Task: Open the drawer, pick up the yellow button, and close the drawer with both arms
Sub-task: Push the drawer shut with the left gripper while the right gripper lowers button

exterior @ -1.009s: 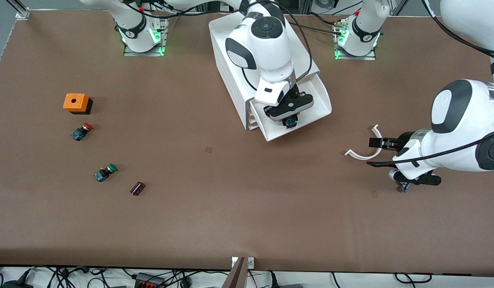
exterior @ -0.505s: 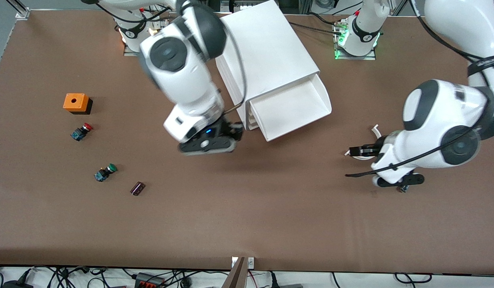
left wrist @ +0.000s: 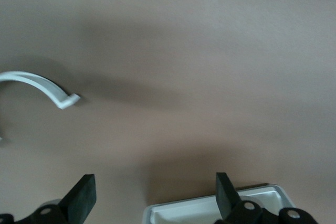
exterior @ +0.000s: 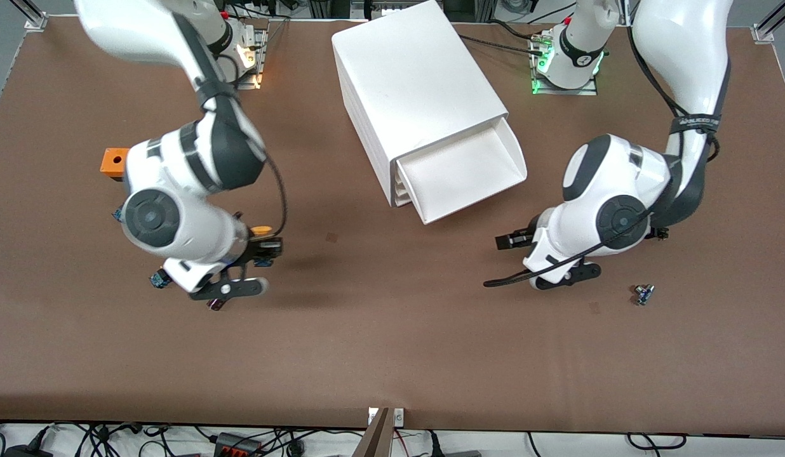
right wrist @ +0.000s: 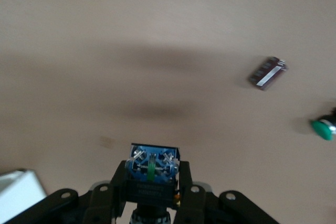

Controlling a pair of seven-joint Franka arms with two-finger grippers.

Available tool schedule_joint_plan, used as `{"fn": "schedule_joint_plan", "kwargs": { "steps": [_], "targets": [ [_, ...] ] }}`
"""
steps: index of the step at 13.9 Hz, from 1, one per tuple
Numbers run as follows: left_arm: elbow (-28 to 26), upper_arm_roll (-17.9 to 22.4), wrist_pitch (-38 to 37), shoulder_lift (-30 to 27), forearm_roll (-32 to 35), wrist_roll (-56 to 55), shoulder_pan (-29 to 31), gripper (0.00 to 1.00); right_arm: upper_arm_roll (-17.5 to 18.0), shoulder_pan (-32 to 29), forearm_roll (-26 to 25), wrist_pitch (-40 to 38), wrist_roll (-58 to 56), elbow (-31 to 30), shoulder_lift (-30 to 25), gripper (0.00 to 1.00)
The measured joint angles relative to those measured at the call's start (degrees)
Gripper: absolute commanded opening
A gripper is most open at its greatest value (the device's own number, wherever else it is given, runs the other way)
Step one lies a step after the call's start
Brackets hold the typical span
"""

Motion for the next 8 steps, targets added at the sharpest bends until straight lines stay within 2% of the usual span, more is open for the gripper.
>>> {"fn": "schedule_joint_plan", "kwargs": {
  "steps": [4,8],
  "targets": [
    [-5.7,-2.3,3.6,-2.3,-0.7,-2.8,-0.1,1.0,0.0,-6.8,0.0,4.9,-11.3,-9.8,-1.0,0.05],
    [-9.7,-6.1,3.8,-4.8,-1.0,-6.3,0.0,1.0,0.4,-7.7,0.0,15.4,-13.8,-21.5,-2.7,0.05]
  ]
}}
